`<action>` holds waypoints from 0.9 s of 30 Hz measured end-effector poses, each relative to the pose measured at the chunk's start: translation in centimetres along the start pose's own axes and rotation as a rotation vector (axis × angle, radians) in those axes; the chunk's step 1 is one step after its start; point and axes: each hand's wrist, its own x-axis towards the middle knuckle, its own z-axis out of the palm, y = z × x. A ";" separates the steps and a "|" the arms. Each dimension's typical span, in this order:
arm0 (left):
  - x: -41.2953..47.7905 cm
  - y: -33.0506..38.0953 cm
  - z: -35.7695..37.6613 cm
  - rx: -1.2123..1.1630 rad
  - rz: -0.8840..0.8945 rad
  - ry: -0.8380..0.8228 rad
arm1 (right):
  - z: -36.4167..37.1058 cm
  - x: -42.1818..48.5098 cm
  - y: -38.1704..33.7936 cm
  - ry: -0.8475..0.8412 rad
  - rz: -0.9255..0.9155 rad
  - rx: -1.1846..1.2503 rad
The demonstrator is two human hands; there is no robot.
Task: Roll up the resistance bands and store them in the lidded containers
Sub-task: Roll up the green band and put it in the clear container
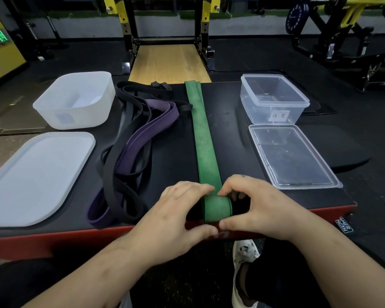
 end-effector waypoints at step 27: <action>1.2 -0.4 0.2 -0.016 -0.059 0.077 | 0.6 0.0 1.3 0.126 -0.096 -0.009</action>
